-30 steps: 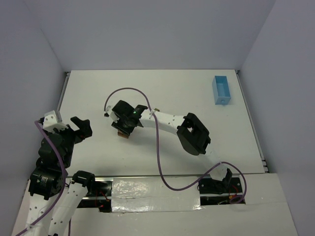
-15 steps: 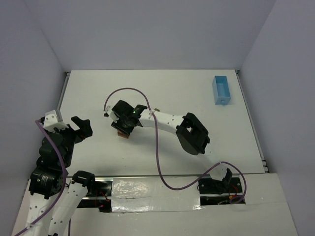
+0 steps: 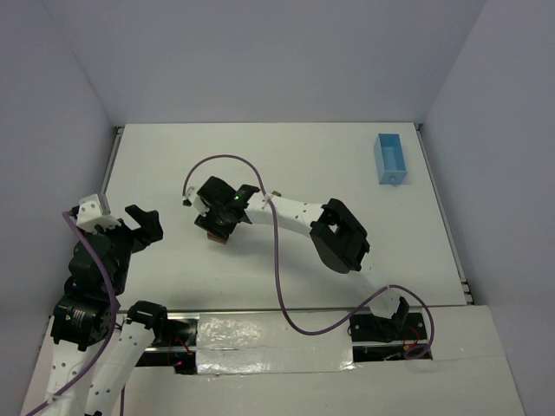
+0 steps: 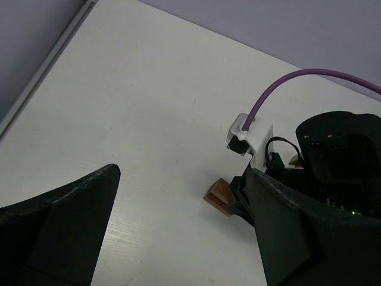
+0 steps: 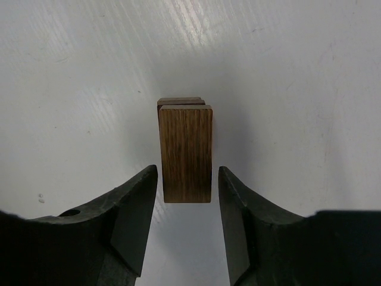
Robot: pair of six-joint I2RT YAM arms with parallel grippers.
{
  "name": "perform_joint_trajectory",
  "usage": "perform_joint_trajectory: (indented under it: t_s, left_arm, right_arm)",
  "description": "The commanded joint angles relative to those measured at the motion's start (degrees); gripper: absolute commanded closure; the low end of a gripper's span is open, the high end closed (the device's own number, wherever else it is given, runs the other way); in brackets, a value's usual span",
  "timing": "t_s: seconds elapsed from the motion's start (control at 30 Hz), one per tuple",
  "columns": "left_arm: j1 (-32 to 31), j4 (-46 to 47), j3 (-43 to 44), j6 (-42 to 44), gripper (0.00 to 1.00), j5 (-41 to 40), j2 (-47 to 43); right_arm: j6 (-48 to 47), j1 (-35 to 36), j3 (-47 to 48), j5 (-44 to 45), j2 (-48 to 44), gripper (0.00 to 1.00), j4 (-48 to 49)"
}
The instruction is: Build the wood block tower
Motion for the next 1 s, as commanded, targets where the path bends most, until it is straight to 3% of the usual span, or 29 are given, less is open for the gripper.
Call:
perform_joint_trajectory:
  t_s: [0.0,0.33,0.43,0.53,0.6,0.7,0.73,0.83,0.97]
  left_arm:
    - [-0.21,2.30,-0.24,1.47,0.00,0.62,0.38]
    - [-0.21,2.39,-0.24,1.39,0.00,0.71,0.38]
    - [-0.21,2.39,-0.24,1.47,0.01,0.79,0.47]
    - [-0.21,2.30,-0.15,1.47,0.01,0.88,0.47]
    - [-0.21,2.30,-0.15,1.47,0.00,0.71,0.47]
    - [-0.21,2.30,-0.15,1.47,0.00,0.71,0.38]
    - [-0.21,2.22,-0.07,1.39,0.01,0.53,0.29]
    - [-0.21,2.39,-0.24,1.39,0.01,0.62,0.12]
    - [-0.21,2.39,-0.24,1.30,0.01,0.71,0.29]
  right_arm:
    - [-0.02,-0.17,0.16,-0.16,-0.89,0.45,1.32]
    - [0.59,-0.26,-0.45,0.19,-2.29,0.31,2.38]
    - [1.30,-0.17,-2.47,2.29,-4.84,0.22,4.31]
    - [2.26,-0.26,-5.19,3.62,-8.96,0.00,6.42]
    - [3.75,-0.61,-7.73,7.28,-12.73,0.00,8.00]
    - [12.25,-2.45,-14.22,14.92,-19.05,0.00,13.00]
    - [15.94,-3.32,-15.64,21.83,-20.30,0.00,13.71]
    - [37.69,-9.03,-17.94,25.40,-21.72,0.00,6.47]
    - [52.23,-14.48,-19.96,34.19,-20.31,0.00,-1.48]
